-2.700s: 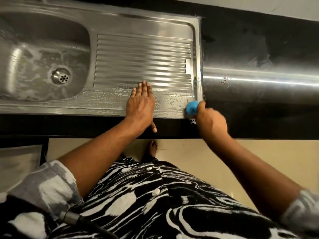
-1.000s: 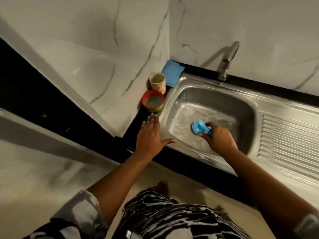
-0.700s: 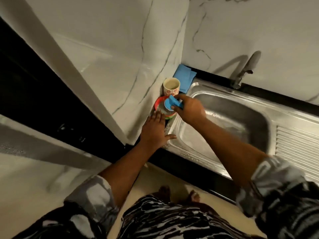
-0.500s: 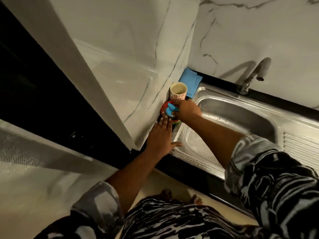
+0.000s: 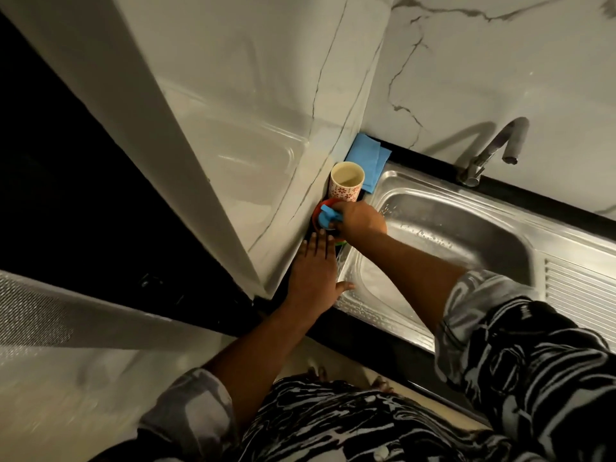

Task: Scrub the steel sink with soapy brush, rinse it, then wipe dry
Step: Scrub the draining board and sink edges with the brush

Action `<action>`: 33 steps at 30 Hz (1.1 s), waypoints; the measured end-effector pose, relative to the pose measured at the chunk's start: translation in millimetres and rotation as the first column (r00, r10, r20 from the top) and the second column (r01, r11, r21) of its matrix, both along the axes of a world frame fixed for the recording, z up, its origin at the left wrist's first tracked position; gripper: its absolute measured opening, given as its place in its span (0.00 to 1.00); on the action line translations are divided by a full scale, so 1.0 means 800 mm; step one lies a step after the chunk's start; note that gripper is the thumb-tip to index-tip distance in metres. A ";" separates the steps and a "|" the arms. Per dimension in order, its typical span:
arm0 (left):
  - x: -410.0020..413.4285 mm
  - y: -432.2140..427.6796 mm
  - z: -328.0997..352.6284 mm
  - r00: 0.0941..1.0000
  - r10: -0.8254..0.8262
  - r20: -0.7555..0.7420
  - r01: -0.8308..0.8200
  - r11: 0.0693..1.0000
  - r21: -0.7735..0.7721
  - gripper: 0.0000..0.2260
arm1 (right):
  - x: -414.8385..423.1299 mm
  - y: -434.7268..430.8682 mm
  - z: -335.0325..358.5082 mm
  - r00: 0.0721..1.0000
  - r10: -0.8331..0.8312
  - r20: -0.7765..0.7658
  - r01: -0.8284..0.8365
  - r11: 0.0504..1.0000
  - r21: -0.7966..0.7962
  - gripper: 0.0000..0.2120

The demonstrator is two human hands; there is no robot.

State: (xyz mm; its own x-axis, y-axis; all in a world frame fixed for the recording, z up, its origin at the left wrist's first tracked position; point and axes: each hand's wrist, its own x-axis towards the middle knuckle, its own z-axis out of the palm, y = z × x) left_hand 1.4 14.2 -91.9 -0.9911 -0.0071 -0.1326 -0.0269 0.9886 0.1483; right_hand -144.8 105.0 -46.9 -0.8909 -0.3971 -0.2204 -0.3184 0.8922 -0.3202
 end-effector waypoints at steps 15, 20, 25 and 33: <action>0.006 0.113 0.017 0.983 -0.130 -0.129 0.139 0.989 0.057 0.54 | 0.051 0.218 0.015 0.571 -0.246 0.784 0.820 0.218 -0.529 0.09; 0.007 0.217 0.021 0.937 -0.342 -0.076 0.350 0.925 0.149 0.53 | 0.119 0.377 0.010 0.443 -0.338 0.830 0.880 -0.010 -0.474 0.10; 0.012 0.331 0.026 0.871 -0.488 -0.064 0.492 0.863 0.113 0.54 | 0.187 0.547 0.012 0.356 -0.433 0.828 0.861 -0.192 -0.471 0.08; 0.015 0.536 0.021 0.833 -0.554 -0.009 0.552 0.830 0.079 0.56 | 0.239 0.794 0.010 0.338 -0.586 0.736 0.827 -0.188 -0.530 0.11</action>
